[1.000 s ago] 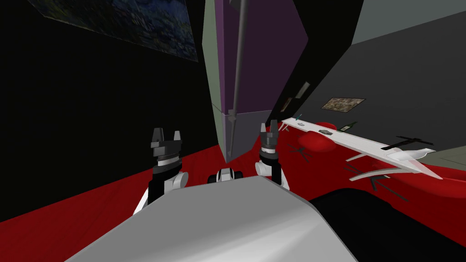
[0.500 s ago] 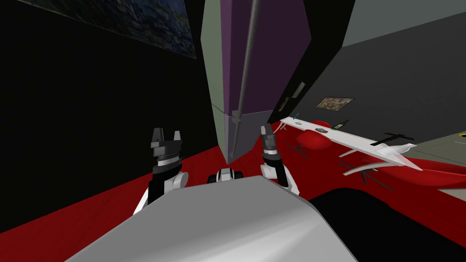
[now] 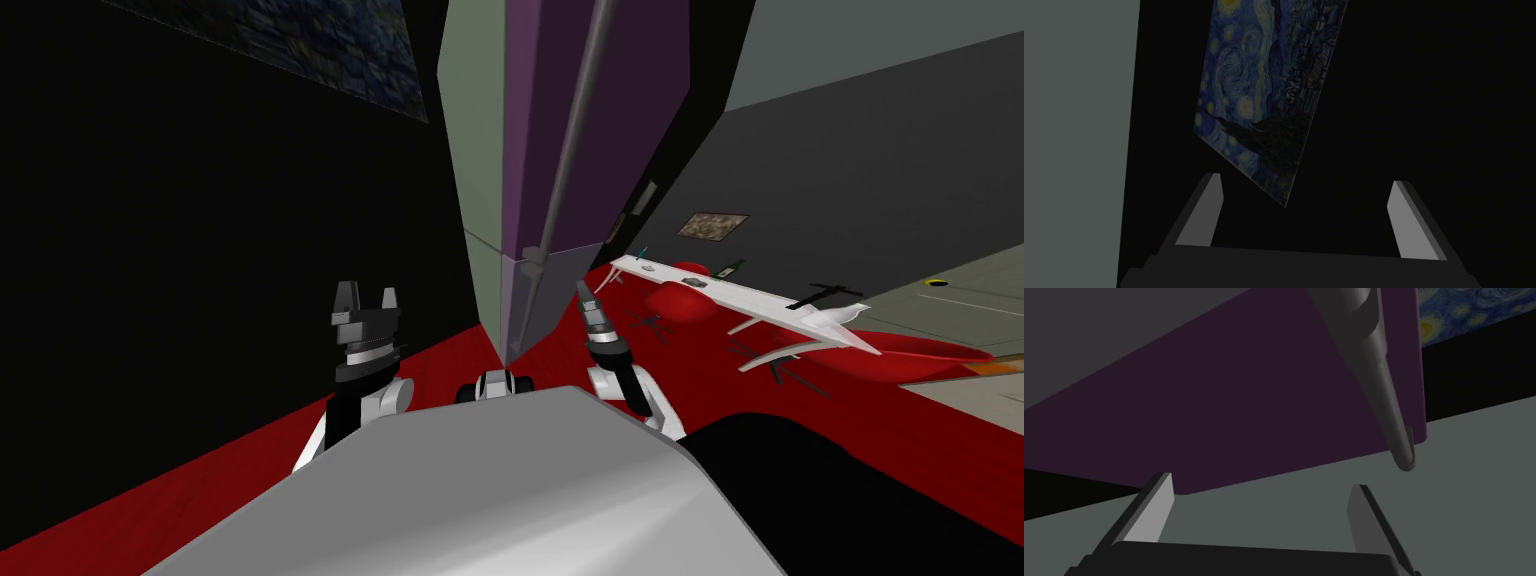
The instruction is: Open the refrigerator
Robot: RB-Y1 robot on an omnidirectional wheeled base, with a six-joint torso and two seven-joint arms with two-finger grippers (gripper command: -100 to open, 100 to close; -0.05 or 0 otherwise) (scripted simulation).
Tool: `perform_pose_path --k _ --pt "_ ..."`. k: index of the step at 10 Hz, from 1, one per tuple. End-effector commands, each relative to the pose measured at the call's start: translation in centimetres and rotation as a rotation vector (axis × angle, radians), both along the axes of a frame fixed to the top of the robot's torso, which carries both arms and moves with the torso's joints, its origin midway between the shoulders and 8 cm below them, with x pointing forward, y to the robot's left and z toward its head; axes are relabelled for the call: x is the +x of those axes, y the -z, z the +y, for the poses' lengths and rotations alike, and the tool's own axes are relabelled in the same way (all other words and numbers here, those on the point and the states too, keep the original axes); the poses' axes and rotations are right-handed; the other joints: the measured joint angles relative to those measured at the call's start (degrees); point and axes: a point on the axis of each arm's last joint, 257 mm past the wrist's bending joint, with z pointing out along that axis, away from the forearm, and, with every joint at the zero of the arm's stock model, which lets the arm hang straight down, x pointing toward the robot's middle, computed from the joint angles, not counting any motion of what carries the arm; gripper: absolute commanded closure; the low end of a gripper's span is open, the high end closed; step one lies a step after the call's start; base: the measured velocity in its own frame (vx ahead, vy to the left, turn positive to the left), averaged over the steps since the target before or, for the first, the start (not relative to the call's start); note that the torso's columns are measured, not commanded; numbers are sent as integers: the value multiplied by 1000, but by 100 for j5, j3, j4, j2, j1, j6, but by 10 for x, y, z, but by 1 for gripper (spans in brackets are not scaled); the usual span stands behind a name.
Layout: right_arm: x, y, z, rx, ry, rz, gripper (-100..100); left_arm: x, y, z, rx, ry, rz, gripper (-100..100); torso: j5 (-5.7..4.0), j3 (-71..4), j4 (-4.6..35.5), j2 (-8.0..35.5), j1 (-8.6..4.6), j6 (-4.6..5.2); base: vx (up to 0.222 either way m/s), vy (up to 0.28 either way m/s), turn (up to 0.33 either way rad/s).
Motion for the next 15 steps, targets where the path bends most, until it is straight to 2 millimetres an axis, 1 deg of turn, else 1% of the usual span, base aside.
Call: perform_pose_path --k 1,5,10,12,13,15 --pt "2 18 -19 -146 93 70 -100 0 0 0 0 0 0 0 1 1 1 3 6 1 69 183 -149" --pt "2 44 -55 -382 234 175 -100 0 0 0 0 0 0 0 1 -6 -3 -11 2 0 104 190 -150" --pt "-2 69 -109 -712 395 304 -100 0 0 0 0 0 0 0 0 9 4 15 -1 0 97 190 -151" --pt "-4 74 -132 -854 453 348 -100 0 0 0 0 0 0 0 5 -7 -8 -12 28 -9 87 216 -183" --pt "-5 76 -144 -925 480 368 -100 0 0 0 0 0 0 0 -4 -12 -20 -27 19 -21 64 190 -154" --pt "-6 77 -167 -1061 534 402 -100 0 0 0 0 0 0 0 -8 -17 -32 -39 38 -40 34 207 -137"
